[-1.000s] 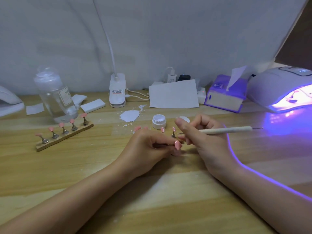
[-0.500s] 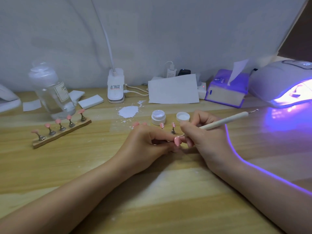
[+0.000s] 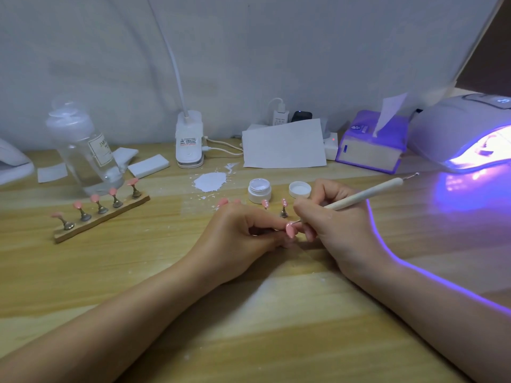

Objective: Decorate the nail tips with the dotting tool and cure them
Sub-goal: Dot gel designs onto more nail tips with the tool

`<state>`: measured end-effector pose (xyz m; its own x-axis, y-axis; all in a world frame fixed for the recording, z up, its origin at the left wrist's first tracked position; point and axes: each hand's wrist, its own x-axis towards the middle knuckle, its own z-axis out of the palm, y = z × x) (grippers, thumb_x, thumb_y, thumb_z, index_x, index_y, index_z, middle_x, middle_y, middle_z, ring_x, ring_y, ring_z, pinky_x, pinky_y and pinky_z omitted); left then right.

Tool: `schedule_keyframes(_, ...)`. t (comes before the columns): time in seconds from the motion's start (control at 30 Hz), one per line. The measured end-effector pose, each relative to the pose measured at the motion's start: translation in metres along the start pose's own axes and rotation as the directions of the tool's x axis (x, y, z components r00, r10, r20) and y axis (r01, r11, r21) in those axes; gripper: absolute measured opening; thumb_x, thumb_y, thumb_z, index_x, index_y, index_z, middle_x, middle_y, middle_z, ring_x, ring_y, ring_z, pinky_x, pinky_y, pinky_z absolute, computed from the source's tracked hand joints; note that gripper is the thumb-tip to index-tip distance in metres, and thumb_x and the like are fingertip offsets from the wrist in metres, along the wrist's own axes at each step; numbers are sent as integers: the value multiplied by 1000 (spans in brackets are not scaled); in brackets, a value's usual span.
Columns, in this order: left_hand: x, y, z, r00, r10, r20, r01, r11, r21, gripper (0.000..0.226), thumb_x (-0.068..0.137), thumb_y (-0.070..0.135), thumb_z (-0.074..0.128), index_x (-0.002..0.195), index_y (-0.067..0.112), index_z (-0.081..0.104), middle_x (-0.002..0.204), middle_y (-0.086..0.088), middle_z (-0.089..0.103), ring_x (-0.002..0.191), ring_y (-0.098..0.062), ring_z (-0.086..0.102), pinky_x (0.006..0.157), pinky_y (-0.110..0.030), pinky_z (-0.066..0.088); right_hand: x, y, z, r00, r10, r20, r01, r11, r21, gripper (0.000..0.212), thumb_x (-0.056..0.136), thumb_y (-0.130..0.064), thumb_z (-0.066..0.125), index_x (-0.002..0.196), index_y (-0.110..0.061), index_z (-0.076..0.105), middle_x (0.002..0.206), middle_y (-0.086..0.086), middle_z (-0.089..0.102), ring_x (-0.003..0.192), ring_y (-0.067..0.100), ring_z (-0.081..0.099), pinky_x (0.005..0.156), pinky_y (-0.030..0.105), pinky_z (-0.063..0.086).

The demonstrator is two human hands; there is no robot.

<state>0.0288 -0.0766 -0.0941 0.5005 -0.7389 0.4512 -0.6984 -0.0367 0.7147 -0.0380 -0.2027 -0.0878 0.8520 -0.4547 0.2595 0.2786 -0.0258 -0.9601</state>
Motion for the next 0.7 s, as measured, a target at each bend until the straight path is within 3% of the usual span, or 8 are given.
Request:
schedule_keyframes(0.1,0,0,0,1000,-6,3,6,1000,0,20,77,5,70,81,25,72,59,19,64,53,14,46,70,2,33,0,0,0,1000,-3,-1,3,1000,-8,36,75,14,52,52,-8,34,34,5,34,32,11,52,37,10,34)
schedule_keyframes(0.23,-1,-1,0,1000,-2,1,2,999,41,18,78,6,69,80,23,72,48,27,54,50,15,43,73,5,29,0,1,0,1000,9,9,-9,1000,6,37,75,11,52,52,-10,32,35,5,33,34,16,54,38,14,36)
schedule_keyframes(0.43,0,0,0,1000,-1,-3,1,999,49,20,78,10,70,78,29,71,53,26,57,52,14,44,75,6,28,1,3,-1,1000,19,6,-20,1000,21,39,75,11,53,50,-12,32,33,2,33,34,17,54,39,22,41)
schedule_keyframes(0.7,0,0,0,1000,2,3,-2,1000,29,22,77,6,70,82,27,71,57,23,61,52,16,45,67,1,33,1,4,-1,1000,5,4,-5,1000,3,39,74,10,53,50,-12,33,34,4,34,35,16,55,39,19,39)
